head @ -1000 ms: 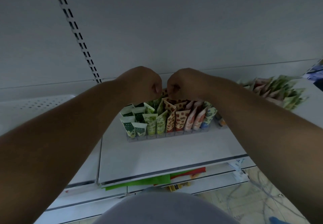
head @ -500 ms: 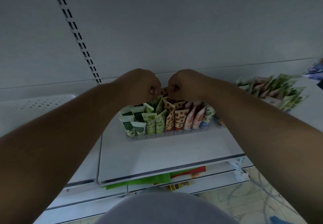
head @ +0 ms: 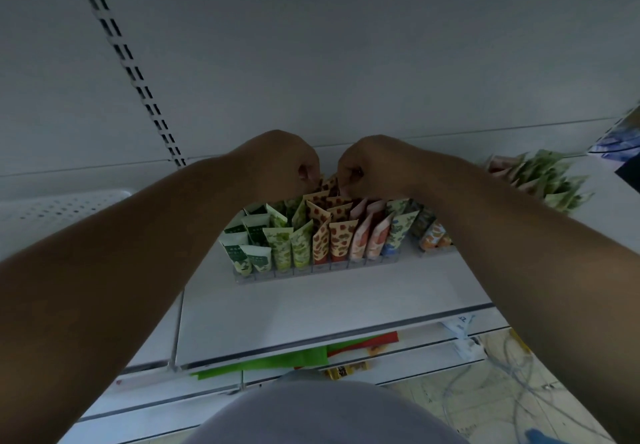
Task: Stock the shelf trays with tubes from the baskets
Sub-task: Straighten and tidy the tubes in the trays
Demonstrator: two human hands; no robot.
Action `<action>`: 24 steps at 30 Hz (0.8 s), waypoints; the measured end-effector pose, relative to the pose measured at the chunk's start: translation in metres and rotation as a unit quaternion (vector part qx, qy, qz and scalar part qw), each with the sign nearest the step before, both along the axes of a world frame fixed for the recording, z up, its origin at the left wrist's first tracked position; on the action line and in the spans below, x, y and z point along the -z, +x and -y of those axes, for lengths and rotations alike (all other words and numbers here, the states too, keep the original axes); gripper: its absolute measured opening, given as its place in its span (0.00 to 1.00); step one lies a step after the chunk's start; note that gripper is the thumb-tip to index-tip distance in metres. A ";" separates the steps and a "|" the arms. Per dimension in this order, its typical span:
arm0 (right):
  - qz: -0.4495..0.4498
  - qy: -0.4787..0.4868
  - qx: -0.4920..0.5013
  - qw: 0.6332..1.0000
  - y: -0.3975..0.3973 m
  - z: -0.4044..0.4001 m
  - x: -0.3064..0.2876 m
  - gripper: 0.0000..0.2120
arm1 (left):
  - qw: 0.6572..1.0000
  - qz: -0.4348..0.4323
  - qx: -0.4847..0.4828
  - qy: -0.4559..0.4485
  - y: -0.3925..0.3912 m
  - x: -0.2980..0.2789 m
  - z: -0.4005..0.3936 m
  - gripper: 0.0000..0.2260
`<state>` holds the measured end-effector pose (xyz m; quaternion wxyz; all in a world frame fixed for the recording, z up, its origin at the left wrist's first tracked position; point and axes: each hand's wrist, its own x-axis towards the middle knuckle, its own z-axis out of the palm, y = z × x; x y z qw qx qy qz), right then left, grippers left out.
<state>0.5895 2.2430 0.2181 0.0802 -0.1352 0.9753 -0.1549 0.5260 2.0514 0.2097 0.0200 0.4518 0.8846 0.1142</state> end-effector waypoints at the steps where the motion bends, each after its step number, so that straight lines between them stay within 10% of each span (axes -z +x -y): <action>1: 0.007 0.004 -0.008 1.000 0.000 0.002 -0.001 0.02 | 1.000 0.002 0.002 0.002 0.000 0.000 -0.003 0.06; 24: -0.066 0.011 -0.042 0.997 0.001 -0.028 0.003 0.04 | 1.000 0.012 -0.016 -0.001 0.010 0.002 -0.024 0.05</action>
